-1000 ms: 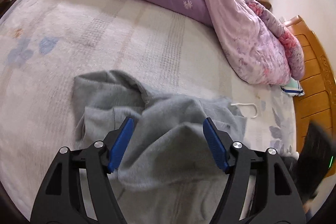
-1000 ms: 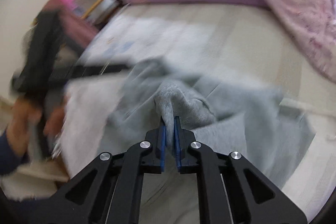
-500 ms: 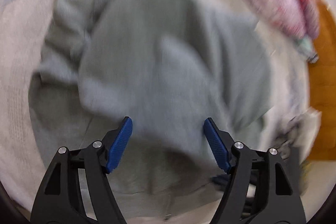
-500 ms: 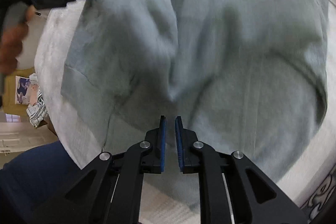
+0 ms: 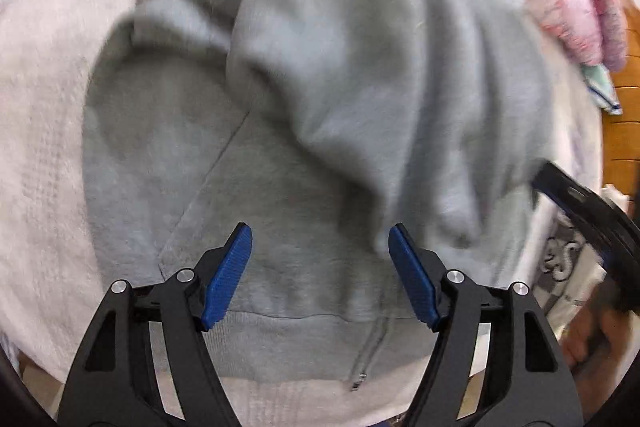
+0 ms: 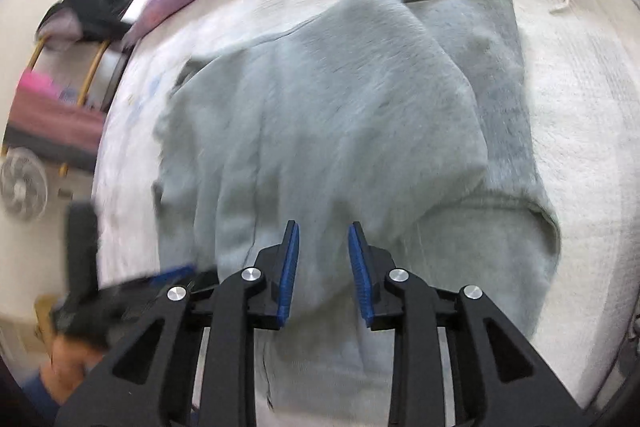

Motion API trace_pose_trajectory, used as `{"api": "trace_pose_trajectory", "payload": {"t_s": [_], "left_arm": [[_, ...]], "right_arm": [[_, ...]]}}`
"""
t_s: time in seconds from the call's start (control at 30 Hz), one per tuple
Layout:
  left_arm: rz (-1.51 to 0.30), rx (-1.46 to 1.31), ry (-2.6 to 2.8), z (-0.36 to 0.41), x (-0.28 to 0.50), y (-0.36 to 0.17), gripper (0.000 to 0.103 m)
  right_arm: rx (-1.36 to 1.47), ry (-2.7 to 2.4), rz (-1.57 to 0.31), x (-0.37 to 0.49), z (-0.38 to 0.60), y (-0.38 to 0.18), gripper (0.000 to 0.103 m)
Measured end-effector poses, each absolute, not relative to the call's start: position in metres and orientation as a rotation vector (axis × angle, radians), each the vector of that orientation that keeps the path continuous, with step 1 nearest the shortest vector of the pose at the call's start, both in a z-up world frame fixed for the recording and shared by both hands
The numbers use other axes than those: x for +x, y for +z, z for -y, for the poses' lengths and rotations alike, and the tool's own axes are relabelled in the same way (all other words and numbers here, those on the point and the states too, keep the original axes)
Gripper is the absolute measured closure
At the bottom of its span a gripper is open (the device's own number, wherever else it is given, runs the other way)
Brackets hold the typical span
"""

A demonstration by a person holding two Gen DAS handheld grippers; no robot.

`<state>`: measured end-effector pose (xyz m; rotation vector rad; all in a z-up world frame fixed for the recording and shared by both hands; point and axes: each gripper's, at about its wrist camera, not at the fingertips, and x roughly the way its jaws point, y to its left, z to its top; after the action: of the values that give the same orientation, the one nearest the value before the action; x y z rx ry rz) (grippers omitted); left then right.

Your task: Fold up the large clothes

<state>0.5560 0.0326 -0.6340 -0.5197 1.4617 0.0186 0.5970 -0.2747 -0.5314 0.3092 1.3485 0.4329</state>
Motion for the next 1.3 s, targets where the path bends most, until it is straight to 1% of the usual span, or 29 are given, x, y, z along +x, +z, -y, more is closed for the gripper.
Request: {"api": "trace_pose_trajectory", "payload": {"t_s": [0.1, 0.2, 0.23, 0.33, 0.43, 0.5, 0.57, 0.63, 0.7, 0.73, 0.77, 0.87, 1.0, 1.1, 1.17, 1.3], "left_arm": [[-1.363, -0.563, -0.004, -0.04, 0.564, -0.606, 0.031], [-1.281, -0.601, -0.036, -0.036, 0.587, -0.592, 0.031], [-1.278, -0.604, -0.047, -0.031, 0.594, -0.594, 0.031], [-1.312, -0.578, -0.07, -0.014, 0.614, -0.619, 0.031], [-1.409, -0.598, -0.019, -0.014, 0.616, -0.659, 0.032], [-1.393, -0.601, -0.034, -0.017, 0.61, -0.663, 0.032], [-1.416, -0.576, -0.047, -0.015, 0.609, -0.655, 0.032], [-1.395, -0.659, -0.075, -0.026, 0.608, -0.643, 0.032], [-1.355, -0.748, -0.111, -0.045, 0.609, -0.624, 0.031], [-1.327, -0.758, -0.111, -0.053, 0.614, -0.614, 0.03], [-1.304, -0.754, -0.097, -0.061, 0.62, -0.606, 0.028], [-1.269, -0.724, -0.012, -0.092, 0.653, -0.588, 0.022], [-1.311, -0.739, 0.098, -0.119, 0.704, -0.597, 0.021], [-1.337, -0.703, 0.139, -0.134, 0.74, -0.609, 0.021], [-1.372, -0.724, 0.143, -0.139, 0.766, -0.625, 0.02], [-1.447, -0.7, 0.224, -0.144, 0.789, -0.654, 0.02]], "right_arm": [[0.258, 0.356, -1.391, 0.614, 0.278, -0.551, 0.074], [0.262, 0.294, -1.501, 0.604, 0.286, -0.587, 0.077], [0.274, 0.29, -1.501, 0.601, 0.29, -0.591, 0.077], [0.365, 0.264, -1.51, 0.595, 0.308, -0.598, 0.079], [0.422, 0.259, -1.52, 0.596, 0.319, -0.601, 0.081], [0.418, 0.259, -1.534, 0.599, 0.32, -0.598, 0.081], [0.412, 0.254, -1.551, 0.603, 0.325, -0.587, 0.078], [0.441, 0.255, -1.533, 0.607, 0.333, -0.564, 0.075], [0.477, 0.255, -1.494, 0.611, 0.337, -0.54, 0.066], [0.488, 0.25, -1.474, 0.617, 0.34, -0.531, 0.057], [0.504, 0.245, -1.455, 0.626, 0.344, -0.523, 0.05], [0.587, 0.236, -1.419, 0.665, 0.347, -0.514, 0.044], [0.695, 0.197, -1.402, 0.723, 0.341, -0.517, 0.041], [0.698, 0.138, -1.417, 0.769, 0.328, -0.531, 0.04], [0.695, 0.113, -1.442, 0.789, 0.317, -0.541, 0.039], [0.711, 0.056, -1.509, 0.812, 0.305, -0.568, 0.038]]}}
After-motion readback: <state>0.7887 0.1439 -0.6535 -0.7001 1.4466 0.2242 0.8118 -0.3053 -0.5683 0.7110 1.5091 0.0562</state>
